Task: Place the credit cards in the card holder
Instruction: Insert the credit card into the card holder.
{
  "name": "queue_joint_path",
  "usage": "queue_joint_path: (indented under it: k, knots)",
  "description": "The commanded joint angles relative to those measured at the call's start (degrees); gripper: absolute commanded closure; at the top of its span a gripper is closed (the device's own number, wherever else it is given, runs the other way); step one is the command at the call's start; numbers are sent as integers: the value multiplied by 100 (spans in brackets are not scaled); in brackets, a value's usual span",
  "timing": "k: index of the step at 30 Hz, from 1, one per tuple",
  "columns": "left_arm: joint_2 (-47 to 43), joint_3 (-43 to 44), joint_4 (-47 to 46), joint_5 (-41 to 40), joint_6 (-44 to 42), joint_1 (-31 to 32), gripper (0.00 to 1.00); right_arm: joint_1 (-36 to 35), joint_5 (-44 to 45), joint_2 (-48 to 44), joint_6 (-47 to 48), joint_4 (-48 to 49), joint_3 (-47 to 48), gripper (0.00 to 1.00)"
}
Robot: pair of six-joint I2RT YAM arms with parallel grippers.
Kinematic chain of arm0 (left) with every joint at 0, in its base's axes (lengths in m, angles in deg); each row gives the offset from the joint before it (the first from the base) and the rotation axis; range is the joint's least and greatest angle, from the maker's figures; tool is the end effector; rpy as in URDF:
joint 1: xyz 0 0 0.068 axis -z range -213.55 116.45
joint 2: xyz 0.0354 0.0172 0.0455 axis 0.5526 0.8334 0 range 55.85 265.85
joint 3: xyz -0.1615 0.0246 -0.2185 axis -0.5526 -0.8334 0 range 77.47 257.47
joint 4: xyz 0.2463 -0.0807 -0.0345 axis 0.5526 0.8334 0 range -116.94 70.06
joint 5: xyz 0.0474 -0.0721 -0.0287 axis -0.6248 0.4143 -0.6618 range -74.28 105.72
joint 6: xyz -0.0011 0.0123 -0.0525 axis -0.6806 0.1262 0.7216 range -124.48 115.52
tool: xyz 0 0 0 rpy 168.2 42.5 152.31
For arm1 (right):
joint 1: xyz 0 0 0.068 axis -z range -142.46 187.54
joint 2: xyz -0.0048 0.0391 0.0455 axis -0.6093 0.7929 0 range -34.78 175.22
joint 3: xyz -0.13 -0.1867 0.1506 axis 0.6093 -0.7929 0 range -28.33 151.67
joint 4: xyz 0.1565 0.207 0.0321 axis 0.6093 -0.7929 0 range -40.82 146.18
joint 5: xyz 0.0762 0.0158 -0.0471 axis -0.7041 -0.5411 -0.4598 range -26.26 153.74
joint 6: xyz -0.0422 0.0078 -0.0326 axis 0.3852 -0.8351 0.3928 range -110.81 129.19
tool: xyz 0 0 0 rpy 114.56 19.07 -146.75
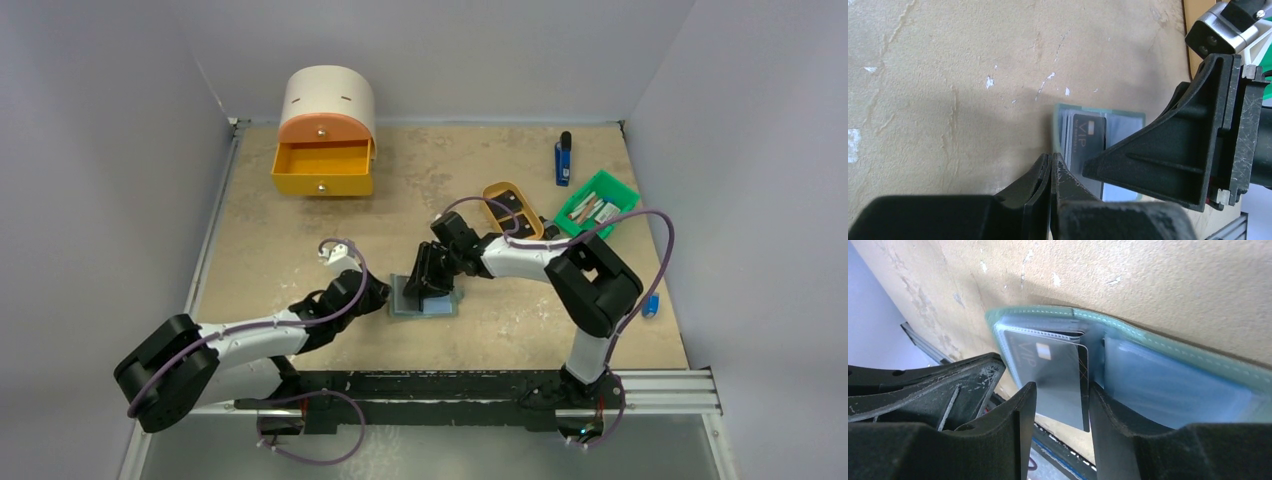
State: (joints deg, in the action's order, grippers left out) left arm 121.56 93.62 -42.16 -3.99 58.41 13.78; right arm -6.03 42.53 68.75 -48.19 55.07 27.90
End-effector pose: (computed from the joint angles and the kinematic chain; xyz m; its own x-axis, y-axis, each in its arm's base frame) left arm 0.1477 -0.1423 0.1459 -0.6224 -0.5612 -0.5456 -0.1110 0.7533 -0.6483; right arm 0.2544 0.2597 0.1507 -0.9799 0.1516 -0.1299 0.0162 0.7090 0.7050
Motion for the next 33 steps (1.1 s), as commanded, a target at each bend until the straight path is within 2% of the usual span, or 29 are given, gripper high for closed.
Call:
queue_joint_path:
  k: [1,9,23,33]
  knots:
    - [-187,5,50,72,39,57,100,-20,527,-335,169,-266,64,55]
    - [-158,-17,194,-16,43,57,100,-23,593,-548,330,-218,-100,55]
    - [-571,-112,818,-445,46,57,100,-44,520,-230,474,-52,85,55]
    - [79,-168,271,-168,36,57,100,-148,427,-18,509,-94,333,57]
